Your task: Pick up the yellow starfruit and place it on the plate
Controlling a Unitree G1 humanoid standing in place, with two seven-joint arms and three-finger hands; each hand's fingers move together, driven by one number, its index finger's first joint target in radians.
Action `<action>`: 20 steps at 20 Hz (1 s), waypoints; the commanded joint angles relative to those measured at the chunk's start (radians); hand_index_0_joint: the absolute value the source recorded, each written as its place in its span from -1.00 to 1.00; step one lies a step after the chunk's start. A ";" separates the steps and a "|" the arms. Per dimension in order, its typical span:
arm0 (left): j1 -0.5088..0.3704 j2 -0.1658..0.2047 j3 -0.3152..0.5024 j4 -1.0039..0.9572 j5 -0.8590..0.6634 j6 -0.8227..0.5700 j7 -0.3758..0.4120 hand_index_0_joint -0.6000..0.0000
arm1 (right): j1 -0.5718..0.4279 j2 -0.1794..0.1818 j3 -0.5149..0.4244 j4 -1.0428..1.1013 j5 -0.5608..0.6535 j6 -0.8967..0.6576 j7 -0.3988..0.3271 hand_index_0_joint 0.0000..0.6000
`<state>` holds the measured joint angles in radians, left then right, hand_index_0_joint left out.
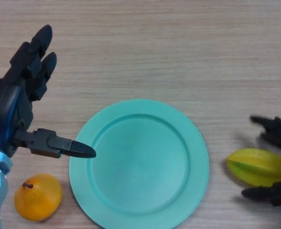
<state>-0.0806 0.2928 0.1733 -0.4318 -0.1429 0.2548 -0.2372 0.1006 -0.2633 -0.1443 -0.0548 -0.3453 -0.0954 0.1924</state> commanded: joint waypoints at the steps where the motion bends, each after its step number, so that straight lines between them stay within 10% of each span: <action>1: -0.022 0.037 0.056 -0.068 -0.020 -0.061 -0.012 1.00 | -0.009 -0.049 -0.078 -0.020 -0.011 -0.103 -0.051 1.00; 10: -0.005 0.035 0.072 -0.071 -0.028 -0.074 -0.014 1.00 | -0.025 -0.007 -0.048 -0.277 0.094 0.134 0.013 1.00; 20: -0.004 0.043 0.092 -0.045 -0.054 -0.101 -0.012 1.00 | -0.112 0.068 0.302 -0.395 0.057 0.231 -0.029 1.00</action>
<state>-0.0611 0.2941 0.1813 -0.4247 -0.1488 0.2900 -0.2534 0.0110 -0.1928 0.1986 -0.3959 -0.2747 0.2660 0.2120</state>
